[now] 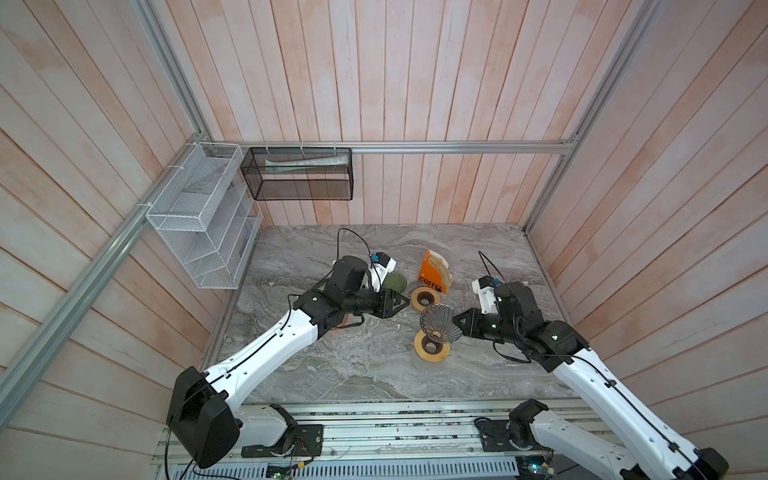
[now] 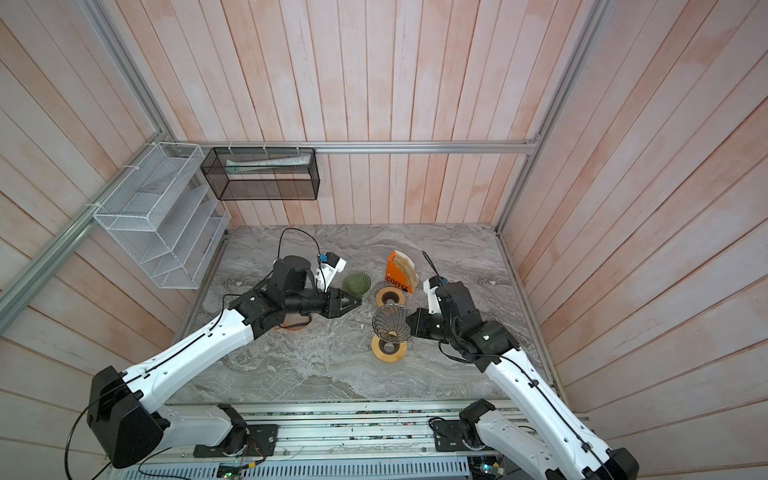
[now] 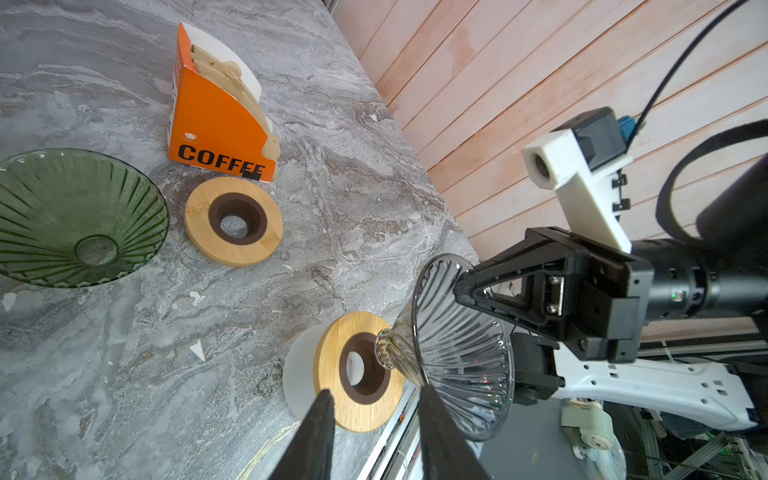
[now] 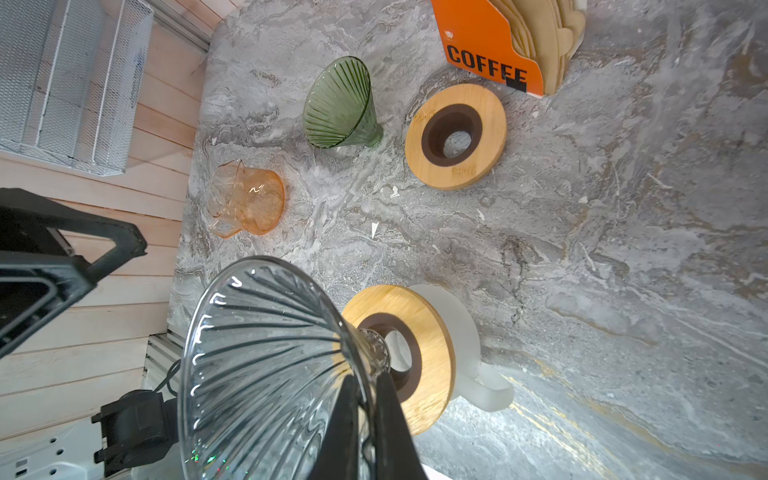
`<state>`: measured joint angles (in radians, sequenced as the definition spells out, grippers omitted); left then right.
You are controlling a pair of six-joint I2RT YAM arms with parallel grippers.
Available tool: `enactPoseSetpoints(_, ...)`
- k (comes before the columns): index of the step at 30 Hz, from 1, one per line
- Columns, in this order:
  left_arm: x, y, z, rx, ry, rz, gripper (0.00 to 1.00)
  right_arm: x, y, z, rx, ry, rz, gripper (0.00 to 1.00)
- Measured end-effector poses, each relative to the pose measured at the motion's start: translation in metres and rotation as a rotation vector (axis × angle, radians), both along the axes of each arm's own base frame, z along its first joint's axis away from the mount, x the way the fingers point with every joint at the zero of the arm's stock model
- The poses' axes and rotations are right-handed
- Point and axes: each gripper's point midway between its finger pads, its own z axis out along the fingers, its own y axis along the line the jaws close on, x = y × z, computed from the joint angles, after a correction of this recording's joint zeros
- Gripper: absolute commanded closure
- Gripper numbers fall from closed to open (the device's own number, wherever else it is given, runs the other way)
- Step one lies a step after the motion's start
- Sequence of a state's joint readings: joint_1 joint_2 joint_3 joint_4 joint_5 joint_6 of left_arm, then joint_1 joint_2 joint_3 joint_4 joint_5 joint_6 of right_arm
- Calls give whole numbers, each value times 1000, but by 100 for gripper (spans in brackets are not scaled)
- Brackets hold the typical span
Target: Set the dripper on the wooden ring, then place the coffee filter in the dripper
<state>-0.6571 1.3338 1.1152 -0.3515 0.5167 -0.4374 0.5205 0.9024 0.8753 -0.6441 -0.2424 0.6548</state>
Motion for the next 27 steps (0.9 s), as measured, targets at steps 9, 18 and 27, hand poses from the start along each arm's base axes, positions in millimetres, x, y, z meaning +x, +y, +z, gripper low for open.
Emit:
enactPoseSetpoints(9, 2, -1, -8, -5, -15, -2, 65, -5, 13, -20, 0, 49, 33, 100)
enactPoseSetpoints(18, 2, -1, -12, -5, -16, -3, 66, -2, 13, -28, -20, 68, 21, 100)
enactPoseSetpoints(27, 0, -1, -19, 0, -5, -7, 68, 1, 12, -34, -43, 80, 14, 100)
